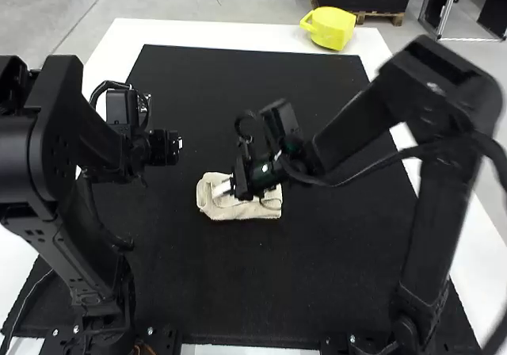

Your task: Fold the towel.

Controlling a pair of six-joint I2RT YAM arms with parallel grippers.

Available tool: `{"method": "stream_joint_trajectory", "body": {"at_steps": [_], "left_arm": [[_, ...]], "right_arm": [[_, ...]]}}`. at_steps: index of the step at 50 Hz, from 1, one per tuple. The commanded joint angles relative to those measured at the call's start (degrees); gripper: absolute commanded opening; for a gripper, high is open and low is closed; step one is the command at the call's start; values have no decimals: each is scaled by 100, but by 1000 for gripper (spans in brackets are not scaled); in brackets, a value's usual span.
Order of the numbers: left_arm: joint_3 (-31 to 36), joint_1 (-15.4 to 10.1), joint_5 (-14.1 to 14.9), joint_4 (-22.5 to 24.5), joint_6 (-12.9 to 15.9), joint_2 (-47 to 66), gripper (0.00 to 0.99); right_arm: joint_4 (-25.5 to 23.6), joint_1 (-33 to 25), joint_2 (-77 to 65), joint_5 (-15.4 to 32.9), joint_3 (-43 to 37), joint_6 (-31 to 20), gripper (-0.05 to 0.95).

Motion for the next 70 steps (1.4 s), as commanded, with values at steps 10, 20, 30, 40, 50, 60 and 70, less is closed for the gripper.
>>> {"method": "stream_joint_trajectory", "body": {"at_steps": [10,20,30,40,50,60,70], "left_arm": [[846,29,64,-688,-124,-709,961],[1840,-102,55,-1496,-230,-1280,961],[2833,-217,38,-2314,-300,-1992,961],[3492,-243,-24,-2779,-370,-3205,961],[3571,-199,-68,-2903,-397,-4831,961],[3518,-181,-551,-2982,-406,-6281,961],[3272,-173,-1017,-2929,-388,-7547,961]], "right_arm": [[-1273,-396,-1970,185,1271,-2,51],[-2055,-1310,-2937,422,2089,-2,636],[-2635,-2198,-3877,826,2994,-379,910],[-2609,-3095,-4994,1310,3442,-494,910],[-2626,-3657,-6356,1503,3346,-283,908],[-2635,-3982,-7736,1934,3117,-678,910],[-2618,-4105,-9001,2821,2774,-1373,910]]}}
